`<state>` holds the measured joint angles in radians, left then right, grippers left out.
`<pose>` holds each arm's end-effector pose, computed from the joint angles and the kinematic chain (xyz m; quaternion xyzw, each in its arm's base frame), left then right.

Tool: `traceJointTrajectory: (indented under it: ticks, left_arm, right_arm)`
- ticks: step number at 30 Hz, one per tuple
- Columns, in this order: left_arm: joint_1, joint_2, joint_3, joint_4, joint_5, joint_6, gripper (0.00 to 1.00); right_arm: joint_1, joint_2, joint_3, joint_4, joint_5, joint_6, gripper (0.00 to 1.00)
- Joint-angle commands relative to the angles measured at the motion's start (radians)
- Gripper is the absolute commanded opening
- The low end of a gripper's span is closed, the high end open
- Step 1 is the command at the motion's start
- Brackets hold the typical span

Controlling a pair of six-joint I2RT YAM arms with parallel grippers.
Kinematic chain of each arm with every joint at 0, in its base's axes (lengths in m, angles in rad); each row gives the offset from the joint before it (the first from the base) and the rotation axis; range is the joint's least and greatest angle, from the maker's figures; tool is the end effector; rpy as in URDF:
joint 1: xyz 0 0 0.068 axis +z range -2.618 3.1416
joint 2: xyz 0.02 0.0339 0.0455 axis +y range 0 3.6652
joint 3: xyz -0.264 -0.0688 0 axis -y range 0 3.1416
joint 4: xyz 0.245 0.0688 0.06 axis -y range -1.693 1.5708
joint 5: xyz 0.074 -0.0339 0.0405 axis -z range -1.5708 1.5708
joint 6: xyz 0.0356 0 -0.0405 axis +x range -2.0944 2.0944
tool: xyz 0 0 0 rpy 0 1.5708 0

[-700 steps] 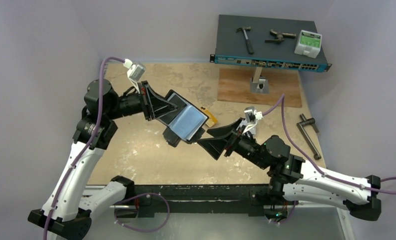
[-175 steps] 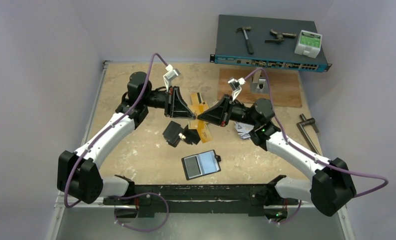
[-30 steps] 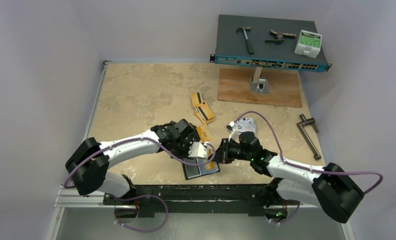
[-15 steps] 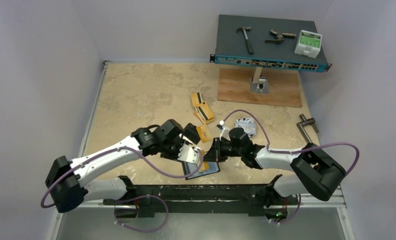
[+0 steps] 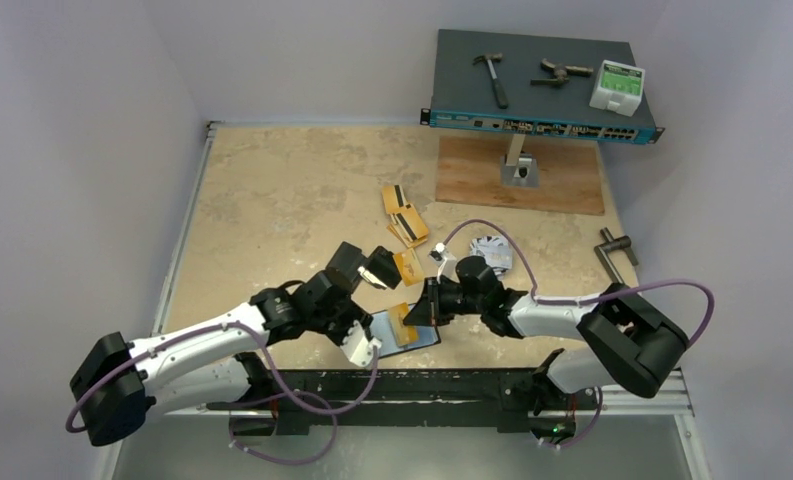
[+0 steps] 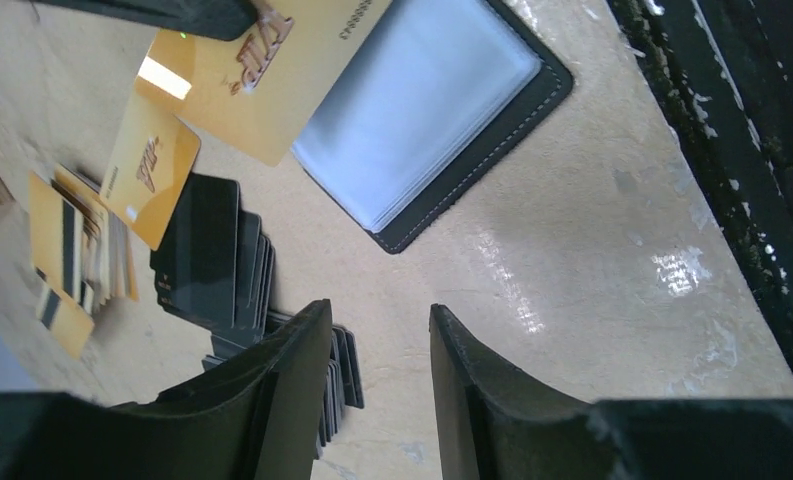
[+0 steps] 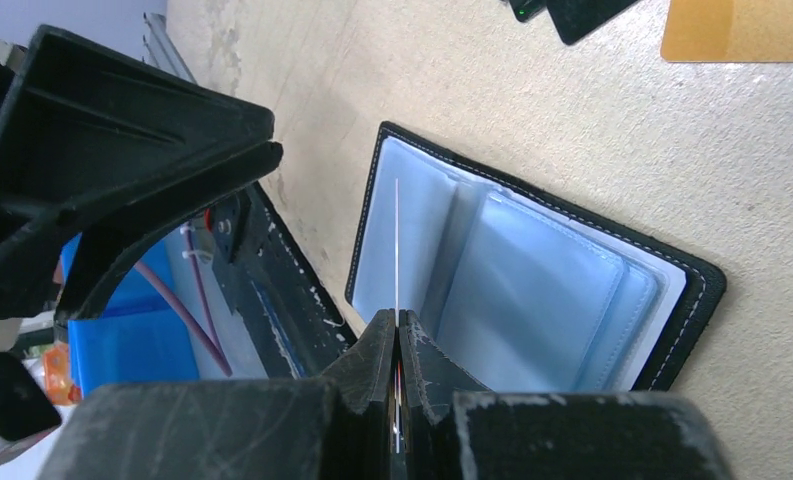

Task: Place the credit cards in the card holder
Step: Insert the credit card into the card holder.

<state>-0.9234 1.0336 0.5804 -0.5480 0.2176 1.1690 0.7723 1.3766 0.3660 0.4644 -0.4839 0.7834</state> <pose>0.1085 -0.1563 0.1954 0.8410 0.4514 -0.0692 0.2900 0.1605 0.1795 0.1421 -0.1127 0.8469 0.4827 0.1925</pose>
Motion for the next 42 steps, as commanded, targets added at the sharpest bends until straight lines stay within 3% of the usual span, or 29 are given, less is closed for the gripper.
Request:
traceJointTrajectory:
  ticks: [1, 6, 16, 25, 31, 42]
  left_arm:
    - [-0.004, -0.083, -0.121, 0.209, 0.119, 0.265, 0.41]
    - [-0.008, -0.031, -0.160, 0.263, 0.226, 0.357, 0.41]
    - [-0.034, 0.150, -0.124, 0.326, 0.214, 0.382, 0.40]
    - [-0.051, 0.211, -0.129, 0.346, 0.196, 0.384, 0.36]
    - [-0.072, 0.214, -0.128, 0.344, 0.185, 0.367, 0.29]
    - [-0.114, 0.207, -0.130, 0.335, 0.142, 0.317, 0.26]
  right_arm:
    - [-0.002, -0.016, 0.018, -0.004, -0.003, -0.041, 0.00]
    - [-0.049, -0.044, -0.018, 0.014, 0.008, -0.031, 0.00]
    - [-0.066, 0.067, -0.077, 0.185, -0.010, 0.033, 0.00]
    - [-0.066, 0.124, -0.089, 0.273, -0.022, 0.070, 0.00]
    - [-0.067, 0.106, -0.105, 0.265, -0.005, 0.081, 0.00]
    - [-0.068, -0.031, -0.160, 0.093, 0.112, 0.064, 0.00]
